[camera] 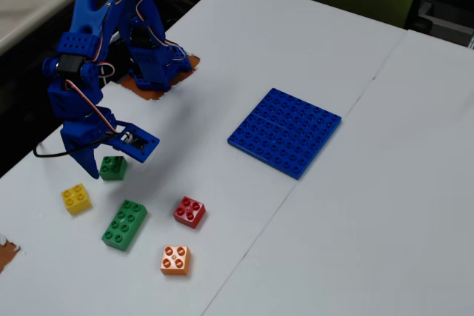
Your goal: Pick up the 2x2 green block and go up the 8x8 blue block.
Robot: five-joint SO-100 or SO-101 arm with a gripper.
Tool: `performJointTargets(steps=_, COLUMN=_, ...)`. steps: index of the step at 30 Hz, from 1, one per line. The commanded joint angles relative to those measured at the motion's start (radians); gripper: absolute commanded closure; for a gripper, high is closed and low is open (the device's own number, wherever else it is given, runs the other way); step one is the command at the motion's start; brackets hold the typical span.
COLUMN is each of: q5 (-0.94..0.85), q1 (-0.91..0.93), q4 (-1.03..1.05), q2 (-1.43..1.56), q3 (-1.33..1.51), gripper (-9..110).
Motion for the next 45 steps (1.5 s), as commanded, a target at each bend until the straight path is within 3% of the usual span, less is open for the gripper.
performJointTargets(steps=1, q5=-0.891, q1=0.005, q4=-0.020, q2=-0.008, q3=-0.034, gripper=69)
performJointTargets(steps=30, q5=-0.773, q1=-0.057, q4=-0.153, q2=-0.021, q3=0.164, gripper=76)
performJointTargets(steps=36, q5=-0.752, q1=-0.057, q4=-0.155, q2=-0.028, q3=0.167, gripper=92)
performJointTargets(steps=45, q5=-0.604, q1=-0.075, q4=-0.097, q2=0.063, q3=0.166, gripper=99)
